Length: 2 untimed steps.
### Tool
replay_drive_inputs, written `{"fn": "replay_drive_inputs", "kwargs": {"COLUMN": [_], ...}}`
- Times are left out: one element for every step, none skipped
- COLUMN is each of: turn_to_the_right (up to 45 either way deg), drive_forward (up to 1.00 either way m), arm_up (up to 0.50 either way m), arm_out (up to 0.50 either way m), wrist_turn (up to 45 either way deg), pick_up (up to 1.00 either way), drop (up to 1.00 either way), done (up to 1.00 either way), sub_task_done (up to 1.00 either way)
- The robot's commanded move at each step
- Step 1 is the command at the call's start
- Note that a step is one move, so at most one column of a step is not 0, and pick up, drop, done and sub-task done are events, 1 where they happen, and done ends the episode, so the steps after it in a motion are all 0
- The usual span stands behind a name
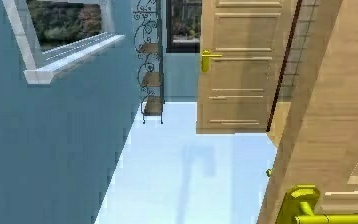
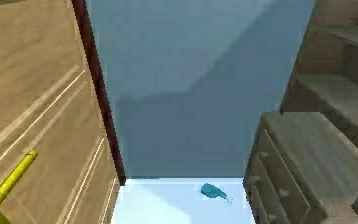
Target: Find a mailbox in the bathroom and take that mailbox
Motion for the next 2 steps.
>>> {"fn": "replay_drive_inputs", "kwargs": {"turn_to_the_right": [0.0,45.0], "drive_forward": [0.75,0.0], "arm_up": [0.0,0.0], "arm_out": [0.0,0.0], "wrist_turn": [0.0,0.0], "pick_up": [0.0,0.0], "drop": [0.0,0.0], "done": [0.0,0.0], "sub_task_done": [0.0,0.0]}}
